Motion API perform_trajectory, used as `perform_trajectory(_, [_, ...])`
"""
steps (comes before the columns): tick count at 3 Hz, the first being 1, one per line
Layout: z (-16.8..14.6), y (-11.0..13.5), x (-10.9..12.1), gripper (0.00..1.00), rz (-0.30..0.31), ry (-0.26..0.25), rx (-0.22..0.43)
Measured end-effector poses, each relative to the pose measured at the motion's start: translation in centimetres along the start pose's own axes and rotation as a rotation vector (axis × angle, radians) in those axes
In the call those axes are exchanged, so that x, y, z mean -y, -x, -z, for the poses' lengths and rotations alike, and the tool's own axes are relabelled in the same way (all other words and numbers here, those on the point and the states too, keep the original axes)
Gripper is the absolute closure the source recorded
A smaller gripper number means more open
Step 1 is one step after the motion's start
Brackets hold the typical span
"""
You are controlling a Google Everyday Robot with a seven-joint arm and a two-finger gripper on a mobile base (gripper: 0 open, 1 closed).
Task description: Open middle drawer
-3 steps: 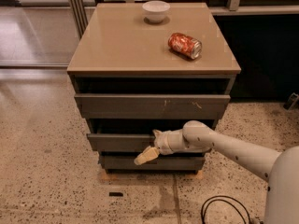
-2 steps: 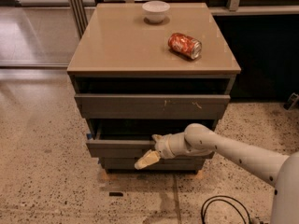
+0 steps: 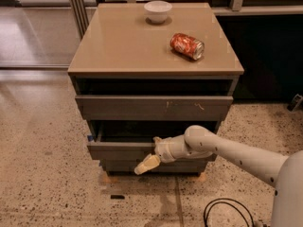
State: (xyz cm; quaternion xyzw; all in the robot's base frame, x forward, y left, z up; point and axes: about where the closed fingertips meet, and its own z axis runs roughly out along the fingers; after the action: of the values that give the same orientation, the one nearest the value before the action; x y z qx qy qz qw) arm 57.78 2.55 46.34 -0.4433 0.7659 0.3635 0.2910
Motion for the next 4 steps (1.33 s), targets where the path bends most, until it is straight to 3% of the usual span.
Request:
perform_trajectory(1, [0.2, 0.3, -0.1, 0.00, 0.000, 0.000, 0.000])
perform_trajectory(2, [0.5, -0.1, -2.1, 0.00, -0.024, 0.046, -0.018])
perform_trajectory(4, [0.1, -0.1, -2.8, 0.00, -0.010, 0.050, -0.007])
